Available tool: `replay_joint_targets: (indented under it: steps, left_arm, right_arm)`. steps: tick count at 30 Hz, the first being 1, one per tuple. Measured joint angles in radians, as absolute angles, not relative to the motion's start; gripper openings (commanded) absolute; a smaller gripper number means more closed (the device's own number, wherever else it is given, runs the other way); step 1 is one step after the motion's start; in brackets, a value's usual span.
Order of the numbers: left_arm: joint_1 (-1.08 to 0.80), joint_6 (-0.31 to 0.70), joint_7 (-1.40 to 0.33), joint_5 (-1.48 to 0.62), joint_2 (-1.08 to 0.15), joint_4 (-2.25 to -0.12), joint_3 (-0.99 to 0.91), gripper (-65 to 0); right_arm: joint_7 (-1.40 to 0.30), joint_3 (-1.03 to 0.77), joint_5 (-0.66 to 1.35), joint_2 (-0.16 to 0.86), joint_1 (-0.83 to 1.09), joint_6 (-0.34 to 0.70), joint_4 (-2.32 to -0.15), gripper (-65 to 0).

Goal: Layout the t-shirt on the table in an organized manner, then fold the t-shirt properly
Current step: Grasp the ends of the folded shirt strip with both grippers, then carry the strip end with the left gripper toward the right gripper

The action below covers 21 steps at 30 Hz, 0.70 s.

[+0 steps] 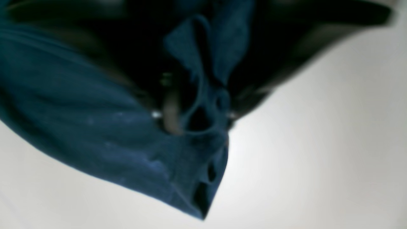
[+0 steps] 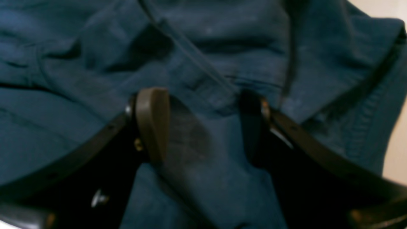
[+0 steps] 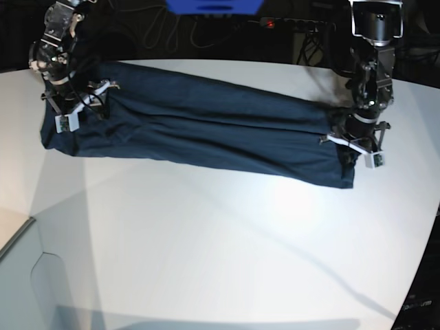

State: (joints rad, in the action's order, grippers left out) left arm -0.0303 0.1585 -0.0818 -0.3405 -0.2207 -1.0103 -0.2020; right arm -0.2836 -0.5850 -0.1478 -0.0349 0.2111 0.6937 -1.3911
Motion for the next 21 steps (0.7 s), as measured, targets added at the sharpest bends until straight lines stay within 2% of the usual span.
replay_joint_targets:
  steps: [1, 4, 10, 15, 21]
  left_arm:
    - [-0.03, 0.159, -0.081, -0.34, -0.219, -1.01, -0.202, -64.9]
    - [-0.033, 0.159, -0.094, -0.341, -0.218, -1.02, -0.216, -64.4]
    - [-0.085, 0.176, -0.128, -0.337, -0.185, -1.138, -0.384, -65.0]
    - [-0.137, 0.161, -0.118, -0.34, -0.176, -1.325, -0.39, -65.0]
    - [-0.218, 0.146, -0.109, -0.325, -0.056, -1.505, -0.356, -65.0]
  right_arm:
    - [-0.285, -0.586, -0.149, -0.036, 0.205, 0.694, -1.388, -29.8]
    - [-0.276, -0.583, -0.149, -0.033, 0.185, 0.692, -1.361, -29.8]
    - [-0.261, -0.544, -0.13, -0.034, 0.181, 0.692, -1.343, -29.8]
    - [-0.261, -0.493, -0.132, -0.035, 0.181, 0.691, -1.346, -29.8]
    - [-0.262, -0.422, -0.134, -0.031, 0.184, 0.691, -1.348, -29.8]
